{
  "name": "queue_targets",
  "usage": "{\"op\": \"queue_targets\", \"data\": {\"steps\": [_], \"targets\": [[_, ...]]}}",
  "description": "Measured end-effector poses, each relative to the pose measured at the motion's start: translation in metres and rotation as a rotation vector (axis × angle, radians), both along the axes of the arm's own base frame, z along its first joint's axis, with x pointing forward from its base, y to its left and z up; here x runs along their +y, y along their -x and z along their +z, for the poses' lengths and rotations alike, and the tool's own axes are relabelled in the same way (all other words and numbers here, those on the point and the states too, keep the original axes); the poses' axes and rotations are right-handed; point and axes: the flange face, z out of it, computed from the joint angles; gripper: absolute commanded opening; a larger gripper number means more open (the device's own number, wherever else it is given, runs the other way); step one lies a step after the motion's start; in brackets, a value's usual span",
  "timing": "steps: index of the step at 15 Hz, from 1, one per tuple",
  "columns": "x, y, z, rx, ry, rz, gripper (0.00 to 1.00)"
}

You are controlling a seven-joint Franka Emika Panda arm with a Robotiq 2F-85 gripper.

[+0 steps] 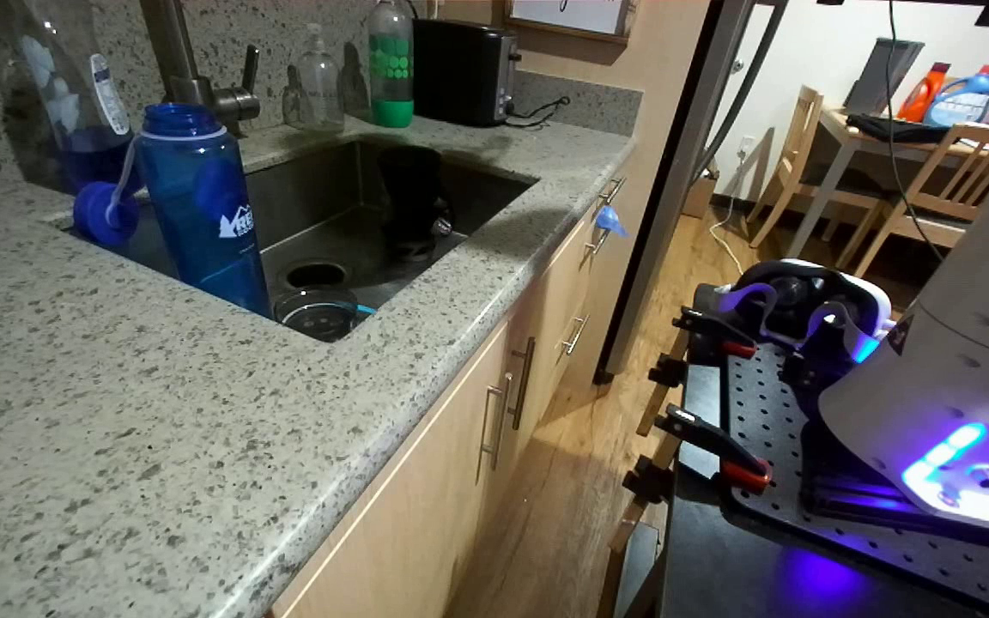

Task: Open the faucet

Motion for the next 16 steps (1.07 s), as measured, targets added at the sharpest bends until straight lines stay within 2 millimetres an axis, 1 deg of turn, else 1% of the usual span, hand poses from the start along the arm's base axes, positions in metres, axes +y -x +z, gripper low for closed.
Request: {"op": "queue_targets", "data": {"steps": [3,6,8,10,13,16], "targets": [[-0.002,-0.01,-0.008,0.012,0.001,0.004,1.0],[-0.004,-0.025,-0.012,0.004,0.002,0.008,1.0],[-0.006,-0.037,-0.008,-0.008,0.004,0.004,1.0],[-0.007,-0.048,0.001,-0.024,0.006,-0.007,1.0],[-0.003,-0.065,0.013,-0.051,0.01,-0.022,1.0],[0.001,-0.072,0.015,-0.053,0.013,-0.015,1.0]]}}
